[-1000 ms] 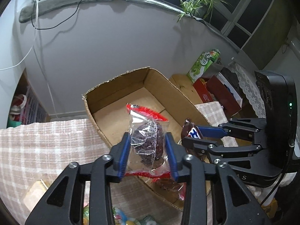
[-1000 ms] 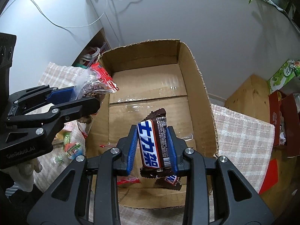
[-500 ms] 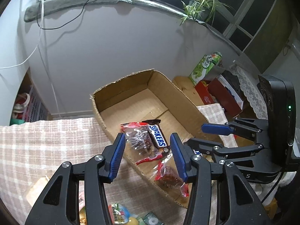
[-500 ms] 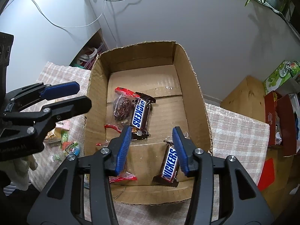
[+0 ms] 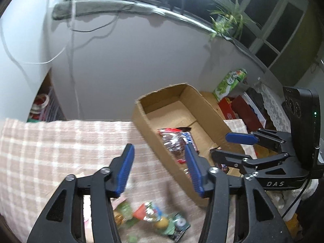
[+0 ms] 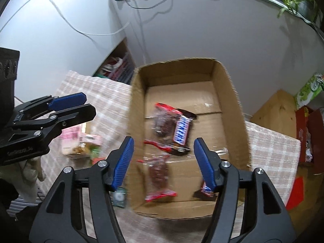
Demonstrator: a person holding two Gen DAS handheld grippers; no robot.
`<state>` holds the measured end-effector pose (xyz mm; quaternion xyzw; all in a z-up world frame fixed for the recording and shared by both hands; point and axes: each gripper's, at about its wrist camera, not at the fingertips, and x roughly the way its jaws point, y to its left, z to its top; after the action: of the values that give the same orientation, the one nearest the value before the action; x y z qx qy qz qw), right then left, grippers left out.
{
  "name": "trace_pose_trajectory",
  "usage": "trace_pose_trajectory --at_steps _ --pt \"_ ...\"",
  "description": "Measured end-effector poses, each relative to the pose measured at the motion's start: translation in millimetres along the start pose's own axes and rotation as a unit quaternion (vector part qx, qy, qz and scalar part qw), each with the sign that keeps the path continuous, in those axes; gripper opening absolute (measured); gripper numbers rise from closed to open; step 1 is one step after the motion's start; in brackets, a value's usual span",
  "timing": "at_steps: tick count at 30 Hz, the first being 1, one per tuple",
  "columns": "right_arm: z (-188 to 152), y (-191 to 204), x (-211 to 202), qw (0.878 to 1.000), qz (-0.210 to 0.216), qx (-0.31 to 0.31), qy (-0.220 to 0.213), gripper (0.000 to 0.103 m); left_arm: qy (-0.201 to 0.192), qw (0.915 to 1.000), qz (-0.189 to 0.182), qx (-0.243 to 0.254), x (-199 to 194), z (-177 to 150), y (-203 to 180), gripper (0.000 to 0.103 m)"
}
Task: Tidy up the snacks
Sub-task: 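Move the left tool to the bagged bread loaf and grasp it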
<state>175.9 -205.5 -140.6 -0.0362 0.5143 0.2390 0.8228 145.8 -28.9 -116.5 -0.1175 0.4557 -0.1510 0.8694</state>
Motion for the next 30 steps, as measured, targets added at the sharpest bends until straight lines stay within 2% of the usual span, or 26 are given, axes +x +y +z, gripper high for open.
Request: trace_pose_trajectory --at_steps 3,10,18,30 --pt "3 13 1 1.000 0.022 0.001 0.001 0.076 -0.006 0.9998 0.009 -0.019 -14 -8 18 0.059" --pt "10 40 13 0.997 0.077 0.001 0.015 0.078 -0.006 0.9962 0.027 -0.083 -39 -32 67 0.060" --pt "16 76 36 0.989 0.142 -0.004 0.044 0.078 0.011 0.9867 0.032 -0.159 -52 -72 114 0.061" --pt "29 116 93 0.968 0.230 0.012 0.102 0.078 0.035 0.9816 0.015 -0.187 -39 -104 120 0.061"
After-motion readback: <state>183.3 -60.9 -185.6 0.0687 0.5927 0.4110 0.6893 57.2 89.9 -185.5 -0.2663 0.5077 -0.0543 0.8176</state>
